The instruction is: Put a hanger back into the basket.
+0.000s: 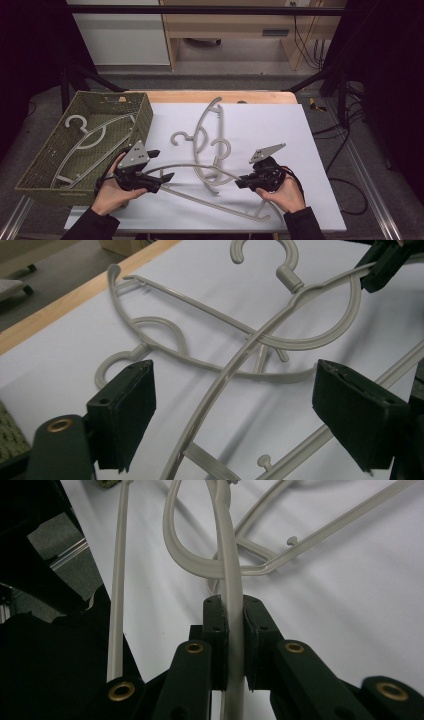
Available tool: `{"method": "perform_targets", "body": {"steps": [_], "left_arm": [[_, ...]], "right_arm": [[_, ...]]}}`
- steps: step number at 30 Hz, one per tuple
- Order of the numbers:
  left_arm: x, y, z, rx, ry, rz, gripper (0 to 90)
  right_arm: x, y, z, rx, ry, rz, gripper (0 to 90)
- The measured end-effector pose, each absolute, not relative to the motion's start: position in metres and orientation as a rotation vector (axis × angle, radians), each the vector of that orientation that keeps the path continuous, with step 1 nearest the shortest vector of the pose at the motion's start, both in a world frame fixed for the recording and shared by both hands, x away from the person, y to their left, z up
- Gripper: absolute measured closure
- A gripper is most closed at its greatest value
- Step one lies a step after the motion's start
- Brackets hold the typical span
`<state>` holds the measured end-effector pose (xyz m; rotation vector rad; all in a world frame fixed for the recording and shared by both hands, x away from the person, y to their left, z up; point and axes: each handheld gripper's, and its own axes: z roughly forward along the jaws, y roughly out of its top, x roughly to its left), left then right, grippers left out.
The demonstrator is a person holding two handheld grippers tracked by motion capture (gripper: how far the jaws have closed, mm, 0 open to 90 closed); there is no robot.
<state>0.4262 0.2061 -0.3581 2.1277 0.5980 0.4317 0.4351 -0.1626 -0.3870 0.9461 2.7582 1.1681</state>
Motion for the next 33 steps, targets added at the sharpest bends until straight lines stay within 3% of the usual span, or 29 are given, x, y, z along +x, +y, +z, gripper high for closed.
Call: {"method": "perform_targets", "body": {"steps": [9, 27, 33], "left_arm": [[0.438, 0.183, -0.375, 2.273, 0.538, 0.434, 31.5], [0.447, 0.164, -0.401, 2.445, 0.409, 0.445, 71.9], [0.447, 0.161, -0.405, 2.473, 0.406, 0.438, 71.0]], "right_arm": [[0.431, -0.163, -0.384, 0.915, 2.778, 1.177, 82.4], [0.429, -0.159, -0.386, 0.88, 2.815, 1.176, 82.3], [0.428, -0.159, -0.387, 0.877, 2.829, 1.166, 82.3]]}}
